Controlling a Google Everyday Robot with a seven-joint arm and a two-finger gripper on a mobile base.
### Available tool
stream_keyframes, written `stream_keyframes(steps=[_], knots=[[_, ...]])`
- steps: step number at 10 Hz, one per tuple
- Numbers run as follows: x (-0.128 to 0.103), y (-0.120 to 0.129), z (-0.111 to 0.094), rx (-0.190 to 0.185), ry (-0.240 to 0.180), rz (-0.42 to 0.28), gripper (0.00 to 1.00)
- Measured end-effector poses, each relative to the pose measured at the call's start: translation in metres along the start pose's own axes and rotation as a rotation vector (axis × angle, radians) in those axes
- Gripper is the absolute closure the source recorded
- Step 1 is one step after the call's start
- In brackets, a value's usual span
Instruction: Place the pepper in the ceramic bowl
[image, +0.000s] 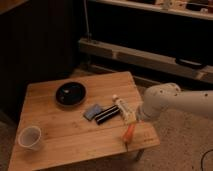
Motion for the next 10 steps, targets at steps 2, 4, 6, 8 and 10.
stream_keyframes(steps=[2, 4, 6, 8, 10], knots=[[0.007, 0.001, 0.024, -0.03, 0.035, -0.012, 0.2], [0.011, 0.009, 0.044, -0.051, 0.054, -0.039, 0.2], [0.012, 0.021, 0.054, -0.058, 0.063, -0.071, 0.2], [0.013, 0.034, 0.063, -0.052, 0.078, -0.1, 0.2], [0.011, 0.038, 0.073, -0.041, 0.085, -0.105, 0.2]])
